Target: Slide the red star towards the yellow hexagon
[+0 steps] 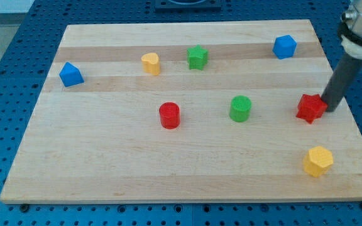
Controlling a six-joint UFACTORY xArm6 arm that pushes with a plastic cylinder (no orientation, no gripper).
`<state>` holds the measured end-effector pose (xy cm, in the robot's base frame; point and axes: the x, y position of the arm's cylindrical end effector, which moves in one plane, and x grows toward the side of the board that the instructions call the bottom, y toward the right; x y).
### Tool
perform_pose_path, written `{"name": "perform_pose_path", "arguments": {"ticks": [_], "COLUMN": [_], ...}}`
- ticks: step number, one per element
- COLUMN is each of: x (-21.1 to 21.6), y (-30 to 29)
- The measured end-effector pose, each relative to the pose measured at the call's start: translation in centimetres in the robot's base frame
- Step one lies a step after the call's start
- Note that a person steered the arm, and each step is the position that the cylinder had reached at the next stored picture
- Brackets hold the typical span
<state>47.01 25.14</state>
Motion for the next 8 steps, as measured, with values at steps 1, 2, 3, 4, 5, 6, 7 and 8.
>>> {"name": "perform_pose_path", "arguments": {"ticks": [1, 2, 3, 4, 5, 6, 7, 8], "x": [1.5, -1.4, -5.3, -3.0, 1.6, 2.1, 1.0, 2.5], "y": [0.1, 2.5, 1.7, -2.0, -3.3, -3.3, -3.1, -3.3]}}
